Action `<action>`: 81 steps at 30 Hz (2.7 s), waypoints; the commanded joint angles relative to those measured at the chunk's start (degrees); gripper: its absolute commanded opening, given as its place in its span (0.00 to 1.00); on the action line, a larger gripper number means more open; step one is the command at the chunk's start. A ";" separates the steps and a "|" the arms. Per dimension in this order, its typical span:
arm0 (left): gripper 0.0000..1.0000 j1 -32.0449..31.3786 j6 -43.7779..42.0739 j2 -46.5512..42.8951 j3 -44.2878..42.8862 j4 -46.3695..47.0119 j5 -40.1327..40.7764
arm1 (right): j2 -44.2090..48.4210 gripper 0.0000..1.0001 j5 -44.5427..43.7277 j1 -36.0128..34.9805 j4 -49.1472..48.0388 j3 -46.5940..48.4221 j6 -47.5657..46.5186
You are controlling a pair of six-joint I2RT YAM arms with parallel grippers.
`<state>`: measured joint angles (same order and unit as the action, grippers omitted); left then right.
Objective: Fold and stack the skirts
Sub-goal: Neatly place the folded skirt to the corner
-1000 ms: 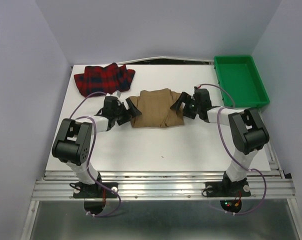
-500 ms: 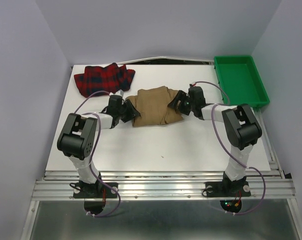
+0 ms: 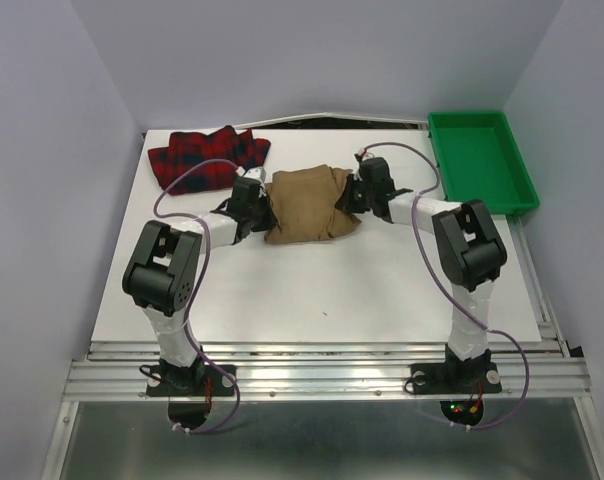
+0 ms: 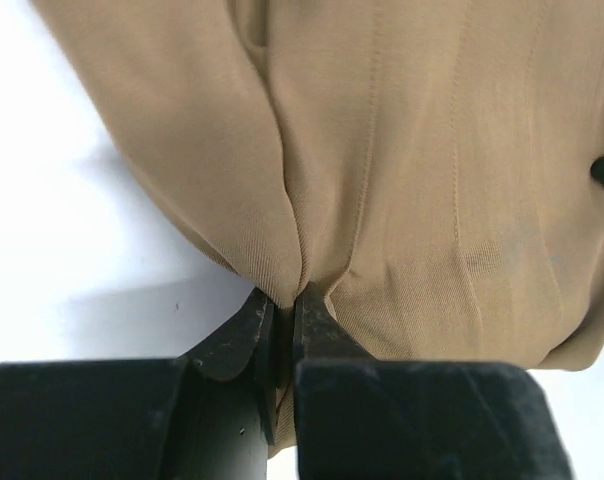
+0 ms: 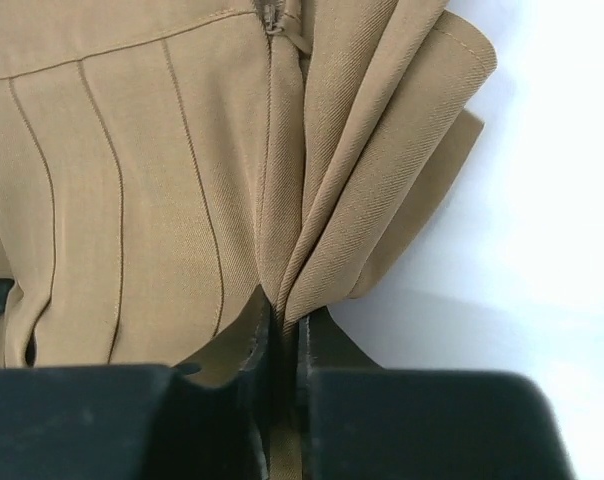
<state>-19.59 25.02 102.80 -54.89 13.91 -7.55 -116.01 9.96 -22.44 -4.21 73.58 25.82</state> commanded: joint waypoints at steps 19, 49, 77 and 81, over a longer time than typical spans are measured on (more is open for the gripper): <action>0.00 -2.38 -24.57 -4.28 -13.13 0.50 16.43 | 1.65 0.01 -8.90 -2.96 -0.71 12.72 -15.36; 0.00 3.50 -35.38 -8.32 -19.90 10.69 22.84 | -12.22 0.01 -9.17 -5.60 -10.20 41.36 -20.64; 0.00 26.18 -30.56 -2.80 -9.36 27.04 18.37 | -56.15 0.04 -15.32 -15.71 -50.71 77.66 -27.58; 0.00 27.41 -29.24 1.86 -9.97 28.18 17.31 | -58.46 0.08 -15.40 -15.71 -53.17 76.64 -27.23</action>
<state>5.39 -5.45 102.54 -64.20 32.23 7.90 -173.49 -0.38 -40.21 -45.45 148.70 1.61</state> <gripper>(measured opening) 0.146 0.177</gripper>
